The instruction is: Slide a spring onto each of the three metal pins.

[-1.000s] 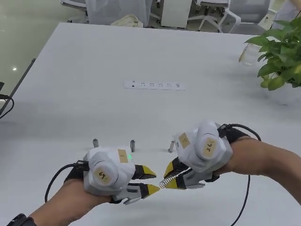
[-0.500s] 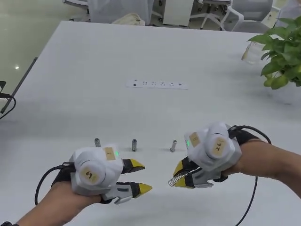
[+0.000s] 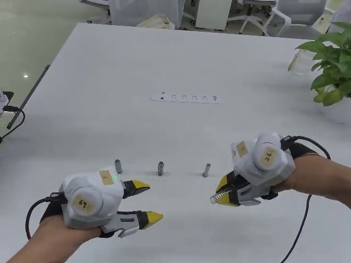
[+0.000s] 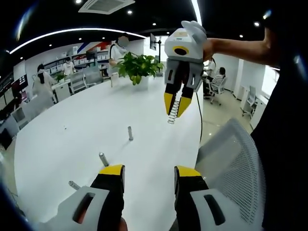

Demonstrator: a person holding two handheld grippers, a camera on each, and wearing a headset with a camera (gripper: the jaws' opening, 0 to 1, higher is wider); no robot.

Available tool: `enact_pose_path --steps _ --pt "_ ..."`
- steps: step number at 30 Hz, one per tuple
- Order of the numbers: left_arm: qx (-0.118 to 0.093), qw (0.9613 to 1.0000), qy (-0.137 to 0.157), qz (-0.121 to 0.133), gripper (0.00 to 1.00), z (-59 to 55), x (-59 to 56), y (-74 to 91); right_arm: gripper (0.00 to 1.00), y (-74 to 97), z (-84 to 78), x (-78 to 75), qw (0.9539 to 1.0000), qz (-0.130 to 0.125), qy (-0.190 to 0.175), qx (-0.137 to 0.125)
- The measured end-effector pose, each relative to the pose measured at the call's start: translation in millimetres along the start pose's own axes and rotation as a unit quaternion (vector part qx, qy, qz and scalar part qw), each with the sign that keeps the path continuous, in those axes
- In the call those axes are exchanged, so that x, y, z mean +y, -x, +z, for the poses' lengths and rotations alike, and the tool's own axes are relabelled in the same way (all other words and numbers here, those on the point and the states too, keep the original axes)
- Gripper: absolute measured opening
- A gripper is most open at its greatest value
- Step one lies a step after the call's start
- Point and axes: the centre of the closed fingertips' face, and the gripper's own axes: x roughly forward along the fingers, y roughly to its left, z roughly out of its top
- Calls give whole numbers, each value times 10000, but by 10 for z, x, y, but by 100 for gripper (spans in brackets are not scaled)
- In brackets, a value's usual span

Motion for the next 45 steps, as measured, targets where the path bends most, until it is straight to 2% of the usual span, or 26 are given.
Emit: enact_pose_path --steps 15,22,28,38,45 --pt "-14 9976 462 523 50 -173 250 298 9 1 -52 -219 9999 -129 -58 72" --pt "62 9958 584 699 57 -285 323 438 9 -24 -157 -323 9997 -128 -60 200" --pt "108 9912 816 1039 71 -407 456 580 9 -38 -183 -411 9996 -163 -94 211" --pt "51 9863 1026 1294 77 -487 594 729 9 -72 -272 -551 9992 -195 -148 319" --pt "70 9846 1118 1345 77 -533 620 755 9 -101 -302 -676 9988 -245 -185 375"
